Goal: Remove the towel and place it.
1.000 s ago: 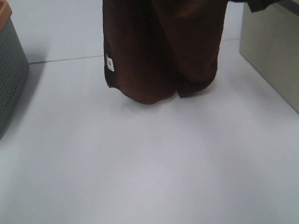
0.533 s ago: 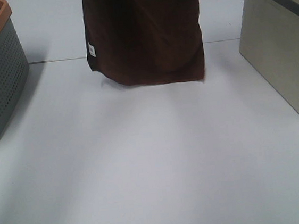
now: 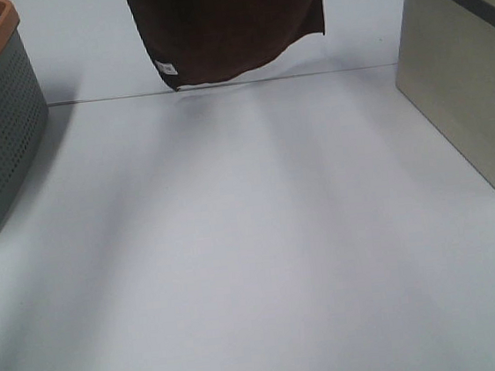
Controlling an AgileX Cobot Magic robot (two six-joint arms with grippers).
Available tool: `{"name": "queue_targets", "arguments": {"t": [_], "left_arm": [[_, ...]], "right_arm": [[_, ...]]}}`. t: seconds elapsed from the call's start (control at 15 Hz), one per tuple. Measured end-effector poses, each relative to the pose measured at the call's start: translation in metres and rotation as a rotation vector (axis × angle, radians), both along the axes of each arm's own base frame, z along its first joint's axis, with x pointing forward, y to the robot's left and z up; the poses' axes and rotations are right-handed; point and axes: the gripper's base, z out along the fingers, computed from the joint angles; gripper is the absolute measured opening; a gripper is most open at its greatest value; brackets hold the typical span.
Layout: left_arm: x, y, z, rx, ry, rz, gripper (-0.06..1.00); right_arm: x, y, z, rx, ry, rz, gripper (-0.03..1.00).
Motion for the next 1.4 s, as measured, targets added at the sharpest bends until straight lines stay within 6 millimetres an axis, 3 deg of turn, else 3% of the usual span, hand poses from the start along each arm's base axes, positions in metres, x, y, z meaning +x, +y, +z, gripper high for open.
{"name": "queue_targets", "arguments": {"t": [0.2,0.33,0.6,0.8,1.13,1.4], "left_arm": [[-0.007,-0.01,-0.035,0.092,0.249,-0.044,0.0],[-0.026,-0.012,-0.06,0.186,0.522,-0.101,0.0],[-0.058,-0.015,-0.093,0.211,0.874,-0.247,0.0],[-0.08,-0.011,-0.118,0.255,1.075,-0.312,0.0],[-0.098,-0.007,-0.15,0.326,1.156,-0.432,0.0],[-0.102,-0.008,-0.161,0.328,1.142,-0.47,0.02]], "right_arm": [[-0.016,-0.002,-0.075,-0.098,0.216,0.027,0.0],[-0.048,-0.001,-0.116,-0.115,0.386,0.079,0.0],[-0.089,0.009,-0.116,-0.012,0.543,0.224,0.0],[-0.116,0.009,-0.147,0.053,0.77,0.219,0.0],[-0.149,0.0,-0.17,0.025,1.16,0.125,0.0],[-0.157,-0.001,-0.171,0.038,1.253,0.104,0.0]]}}
